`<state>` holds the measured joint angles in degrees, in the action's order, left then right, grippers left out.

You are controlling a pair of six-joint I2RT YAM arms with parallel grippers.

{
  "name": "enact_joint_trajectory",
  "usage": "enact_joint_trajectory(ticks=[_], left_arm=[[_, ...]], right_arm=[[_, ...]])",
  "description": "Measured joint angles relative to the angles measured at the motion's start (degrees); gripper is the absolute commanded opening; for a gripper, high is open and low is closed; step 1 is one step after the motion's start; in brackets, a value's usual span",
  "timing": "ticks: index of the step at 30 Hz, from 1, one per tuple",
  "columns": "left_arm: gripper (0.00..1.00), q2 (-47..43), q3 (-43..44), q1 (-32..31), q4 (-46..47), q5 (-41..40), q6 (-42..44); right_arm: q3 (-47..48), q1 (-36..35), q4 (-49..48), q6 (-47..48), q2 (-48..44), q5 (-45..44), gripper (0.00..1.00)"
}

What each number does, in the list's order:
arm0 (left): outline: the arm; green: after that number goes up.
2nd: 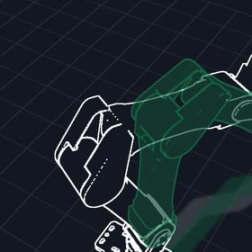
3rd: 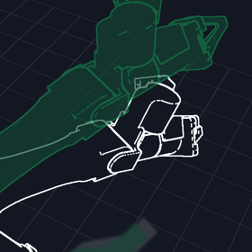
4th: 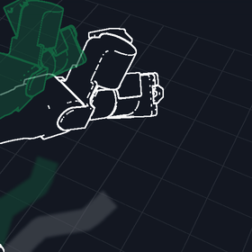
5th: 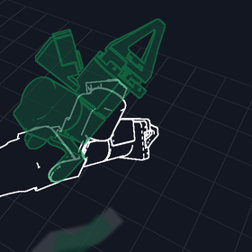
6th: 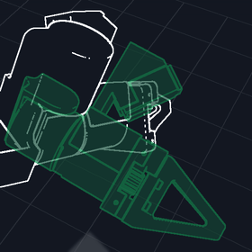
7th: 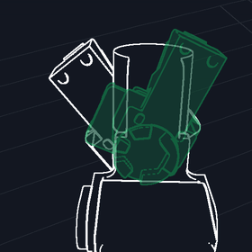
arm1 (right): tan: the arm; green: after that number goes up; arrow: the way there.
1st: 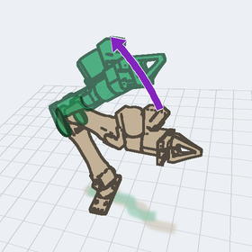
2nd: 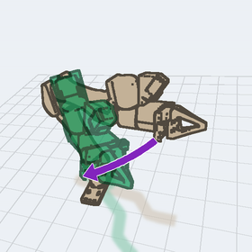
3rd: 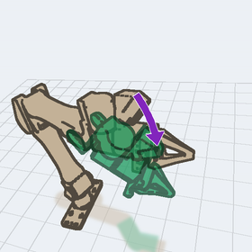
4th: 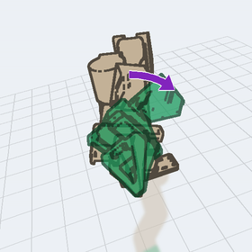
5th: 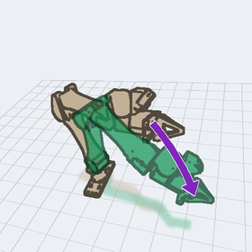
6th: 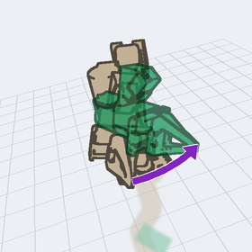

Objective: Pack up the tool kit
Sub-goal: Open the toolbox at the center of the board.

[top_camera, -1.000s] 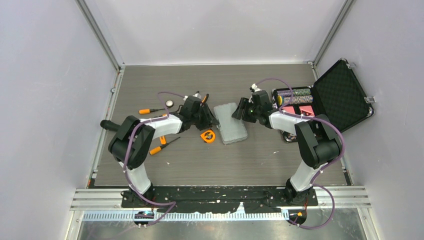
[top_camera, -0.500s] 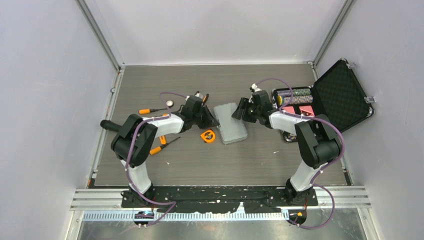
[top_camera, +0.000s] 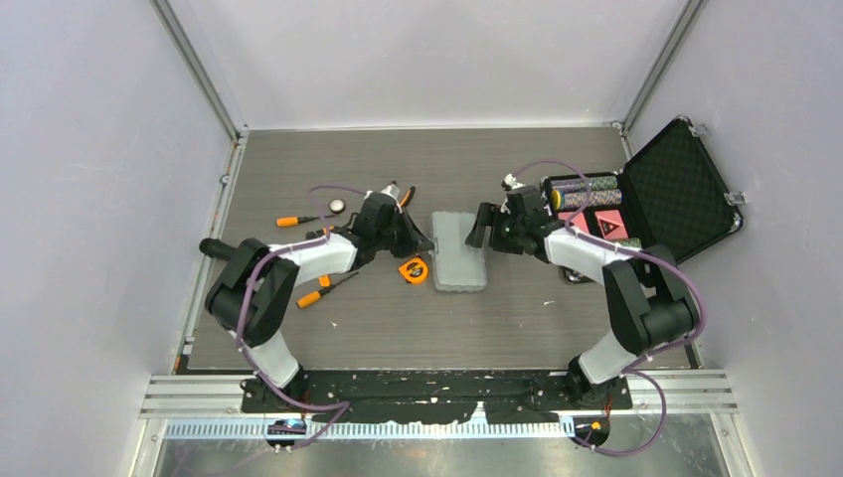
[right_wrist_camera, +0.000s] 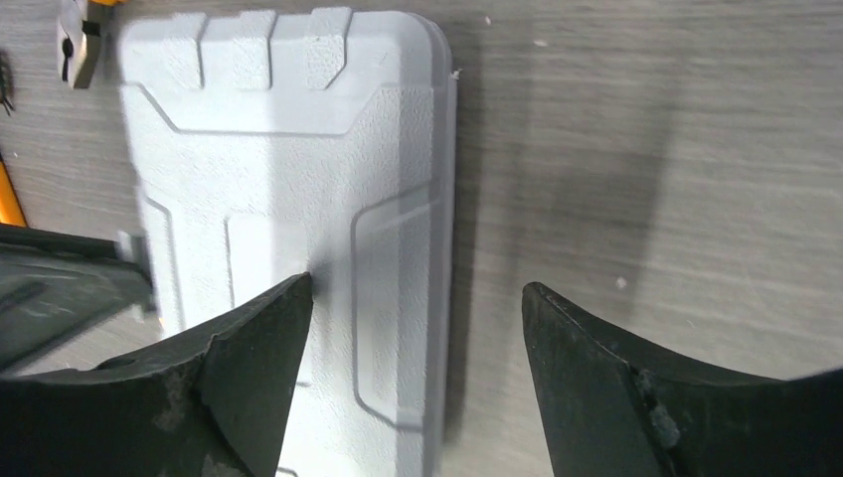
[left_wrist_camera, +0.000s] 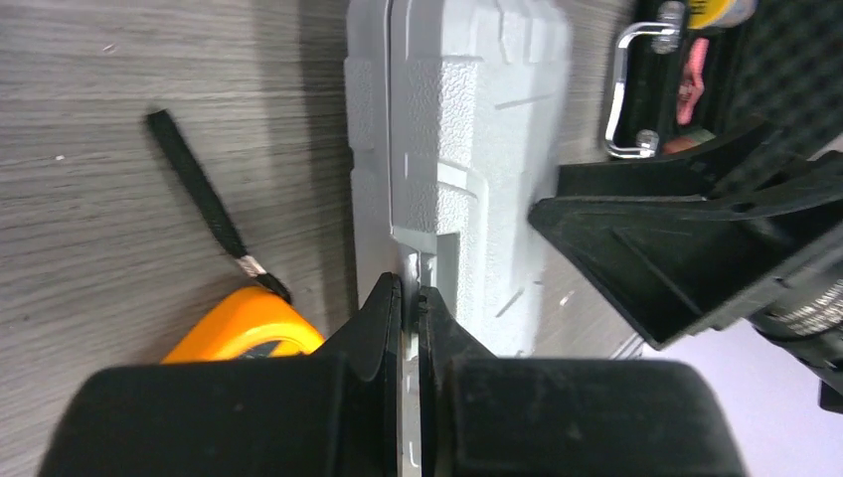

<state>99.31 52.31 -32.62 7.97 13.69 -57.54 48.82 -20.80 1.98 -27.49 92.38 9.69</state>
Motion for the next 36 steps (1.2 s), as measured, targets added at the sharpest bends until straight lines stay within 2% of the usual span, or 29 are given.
enact_joint_trajectory(ticks=[7,16,24,30,36], left_arm=[[0.0,-7.02,0.59,-1.53,0.98,0.39,0.98],[0.0,-6.95,6.75,-6.05,0.39,0.02,-0.85],[0.0,-3.26,12.83,-9.31,-0.26,-1.29,-5.33],[0.0,-3.23,11.98,-9.84,-1.03,-1.75,-6.73],[0.0,-3.28,7.28,-8.85,0.9,-2.14,-8.07]], right_arm=[[-1.53,0.24,7.39,2.64,-11.69,-2.97,0.87],[-1.75,0.28,11.39,5.11,-23.96,-4.26,0.9],[-2.73,0.28,13.46,5.14,-26.16,-2.51,0.9],[-4.59,0.28,13.79,5.11,-26.12,-2.56,0.89],[-5.95,0.28,13.7,4.92,-23.76,-2.56,0.87]])
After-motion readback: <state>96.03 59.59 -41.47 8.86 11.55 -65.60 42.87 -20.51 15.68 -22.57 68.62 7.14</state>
